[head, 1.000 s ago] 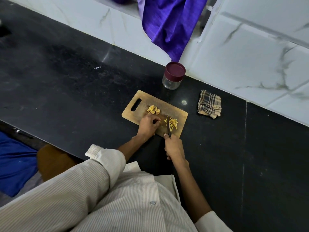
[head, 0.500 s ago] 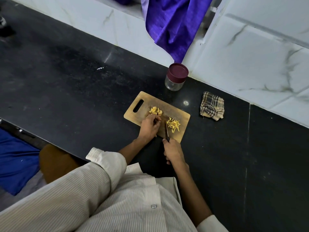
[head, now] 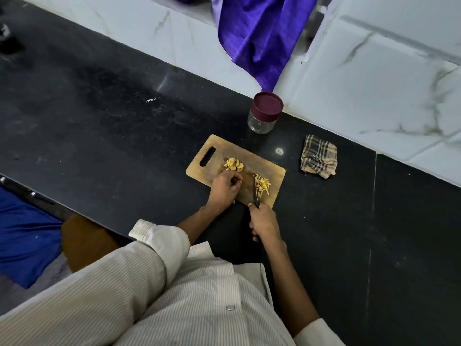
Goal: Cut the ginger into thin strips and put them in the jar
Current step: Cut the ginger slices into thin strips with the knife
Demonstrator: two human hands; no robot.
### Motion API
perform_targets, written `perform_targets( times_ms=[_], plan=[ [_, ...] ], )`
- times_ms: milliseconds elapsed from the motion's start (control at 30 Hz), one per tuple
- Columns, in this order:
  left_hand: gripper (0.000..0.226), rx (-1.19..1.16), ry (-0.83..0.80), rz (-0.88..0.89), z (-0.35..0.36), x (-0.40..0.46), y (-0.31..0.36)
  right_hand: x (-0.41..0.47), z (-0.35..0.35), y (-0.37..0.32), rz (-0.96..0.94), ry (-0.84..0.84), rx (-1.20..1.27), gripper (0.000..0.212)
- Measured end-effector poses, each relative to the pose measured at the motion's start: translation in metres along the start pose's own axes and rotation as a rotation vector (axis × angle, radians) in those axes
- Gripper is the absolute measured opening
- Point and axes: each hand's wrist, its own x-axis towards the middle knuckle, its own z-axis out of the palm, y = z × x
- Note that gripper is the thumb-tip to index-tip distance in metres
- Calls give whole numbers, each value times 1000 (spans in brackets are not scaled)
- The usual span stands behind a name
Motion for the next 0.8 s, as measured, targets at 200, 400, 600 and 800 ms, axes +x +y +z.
perform_targets(
  times_ms=[200, 400, 600, 800],
  plan=[
    [7, 7, -5, -2, 0, -3, 2, -9, -4, 2, -58, -25, 67, 27],
    [9, 1, -46, -35, -3, -5, 6, -4, 6, 8, -84, -33, 32, 35],
    [7, -5, -41, -47, -5, -4, 9, -6, 4, 19, -117, 45, -27, 46],
    [8, 9, -94, -66, -6, -3, 12, -13, 8, 31, -186, 75, 8, 49]
  ],
)
